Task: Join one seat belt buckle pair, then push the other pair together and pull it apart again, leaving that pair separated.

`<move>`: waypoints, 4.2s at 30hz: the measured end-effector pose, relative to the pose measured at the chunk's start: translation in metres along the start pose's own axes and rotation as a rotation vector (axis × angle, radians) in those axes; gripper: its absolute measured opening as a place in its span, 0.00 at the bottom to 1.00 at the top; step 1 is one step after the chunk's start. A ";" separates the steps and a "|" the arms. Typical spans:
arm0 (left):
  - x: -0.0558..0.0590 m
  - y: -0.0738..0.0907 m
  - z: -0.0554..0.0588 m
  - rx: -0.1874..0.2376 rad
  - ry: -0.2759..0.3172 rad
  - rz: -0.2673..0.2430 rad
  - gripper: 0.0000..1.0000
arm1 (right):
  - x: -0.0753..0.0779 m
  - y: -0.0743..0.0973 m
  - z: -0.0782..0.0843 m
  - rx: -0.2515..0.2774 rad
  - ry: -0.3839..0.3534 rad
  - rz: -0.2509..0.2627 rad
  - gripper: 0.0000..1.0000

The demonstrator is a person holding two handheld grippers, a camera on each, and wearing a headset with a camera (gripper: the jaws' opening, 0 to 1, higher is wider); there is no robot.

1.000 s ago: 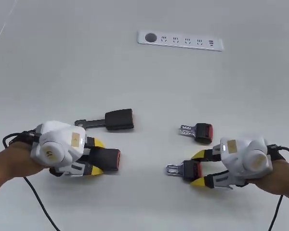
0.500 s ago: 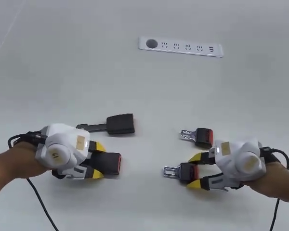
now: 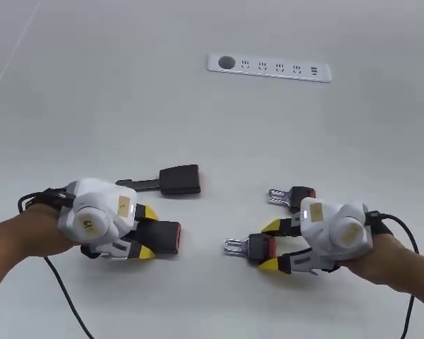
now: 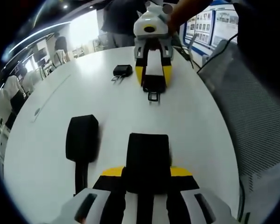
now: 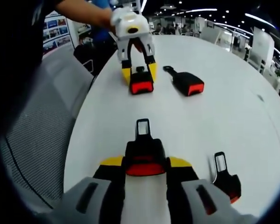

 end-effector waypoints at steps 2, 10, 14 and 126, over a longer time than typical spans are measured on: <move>0.000 0.000 0.000 -0.001 -0.002 0.001 0.34 | 0.000 -0.003 -0.002 0.009 0.001 0.001 0.34; -0.001 0.000 0.001 -0.007 -0.011 0.009 0.34 | 0.001 -0.013 -0.013 0.037 -0.008 0.006 0.34; -0.001 0.000 0.000 -0.011 -0.016 0.013 0.34 | 0.001 -0.019 -0.021 0.054 -0.012 0.006 0.34; -0.001 0.001 0.003 0.035 -0.006 0.027 0.32 | 0.000 -0.066 -0.070 0.160 0.052 0.030 0.32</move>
Point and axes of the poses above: the centre of the closed fingertips' face, and the gripper's own axes: y roughly backward along the fingers, x roughly to its right, z roughly out of its underside, the point moved 8 cm from there along y, roughly backward along the fingers, and after that the axes turned 5 degrees about -z, right-handed, at the moved point
